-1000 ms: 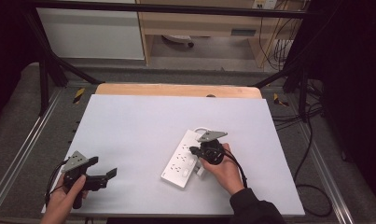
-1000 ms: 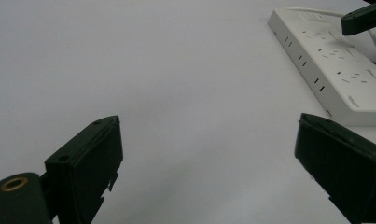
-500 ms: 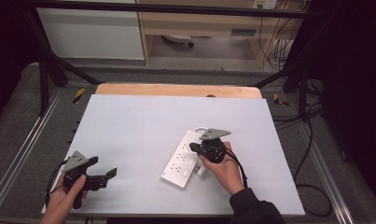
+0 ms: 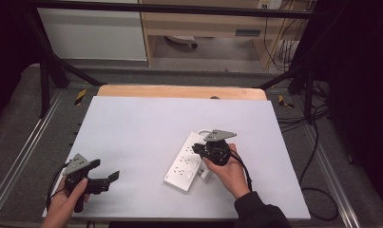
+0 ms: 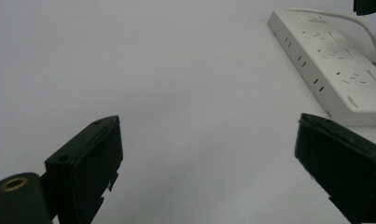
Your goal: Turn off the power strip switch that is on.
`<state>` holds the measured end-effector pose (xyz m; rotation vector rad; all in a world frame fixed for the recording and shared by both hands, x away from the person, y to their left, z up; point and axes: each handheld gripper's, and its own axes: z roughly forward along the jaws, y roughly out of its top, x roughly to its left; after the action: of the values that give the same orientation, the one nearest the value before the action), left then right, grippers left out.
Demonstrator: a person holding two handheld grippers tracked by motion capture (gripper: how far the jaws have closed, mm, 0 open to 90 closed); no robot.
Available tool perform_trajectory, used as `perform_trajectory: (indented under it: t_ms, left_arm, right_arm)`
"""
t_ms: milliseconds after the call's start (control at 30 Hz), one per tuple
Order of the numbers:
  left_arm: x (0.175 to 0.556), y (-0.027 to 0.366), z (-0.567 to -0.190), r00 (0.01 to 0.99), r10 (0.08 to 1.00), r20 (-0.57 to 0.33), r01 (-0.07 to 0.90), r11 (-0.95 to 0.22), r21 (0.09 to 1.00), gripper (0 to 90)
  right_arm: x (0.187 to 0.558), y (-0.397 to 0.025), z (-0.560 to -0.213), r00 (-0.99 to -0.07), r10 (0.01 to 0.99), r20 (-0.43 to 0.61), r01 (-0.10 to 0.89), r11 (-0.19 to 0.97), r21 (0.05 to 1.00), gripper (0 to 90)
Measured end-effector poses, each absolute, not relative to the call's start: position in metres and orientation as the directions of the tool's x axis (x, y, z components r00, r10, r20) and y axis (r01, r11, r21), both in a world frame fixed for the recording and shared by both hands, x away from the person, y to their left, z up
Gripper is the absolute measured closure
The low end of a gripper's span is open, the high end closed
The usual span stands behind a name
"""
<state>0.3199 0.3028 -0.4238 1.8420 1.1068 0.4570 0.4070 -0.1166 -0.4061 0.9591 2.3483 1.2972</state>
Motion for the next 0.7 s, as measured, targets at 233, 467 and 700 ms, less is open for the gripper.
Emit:
perform_trajectory:
  t_ms: [233, 467, 700]
  left_arm:
    - [0.32, 0.3027, -0.4238, 0.529, 0.838, -0.132, 0.502, -0.183, 0.845, 7.7]
    - [0.3202, 0.303, -0.4242, 0.527, 0.839, -0.135, 0.503, -0.181, 0.845, 7.6]
    - [0.3203, 0.3036, -0.4245, 0.522, 0.842, -0.136, 0.507, -0.178, 0.844, 7.6]
  right_arm:
    - [0.4064, -0.1167, -0.4032, -0.737, 0.674, 0.059, 0.404, 0.368, 0.837, 78.5]
    - [0.4083, -0.1167, -0.3992, -0.73, 0.682, 0.054, 0.402, 0.364, 0.84, 71.2]
    - [0.4102, -0.1166, -0.3961, -0.713, 0.7, 0.052, 0.409, 0.355, 0.841, 53.6]
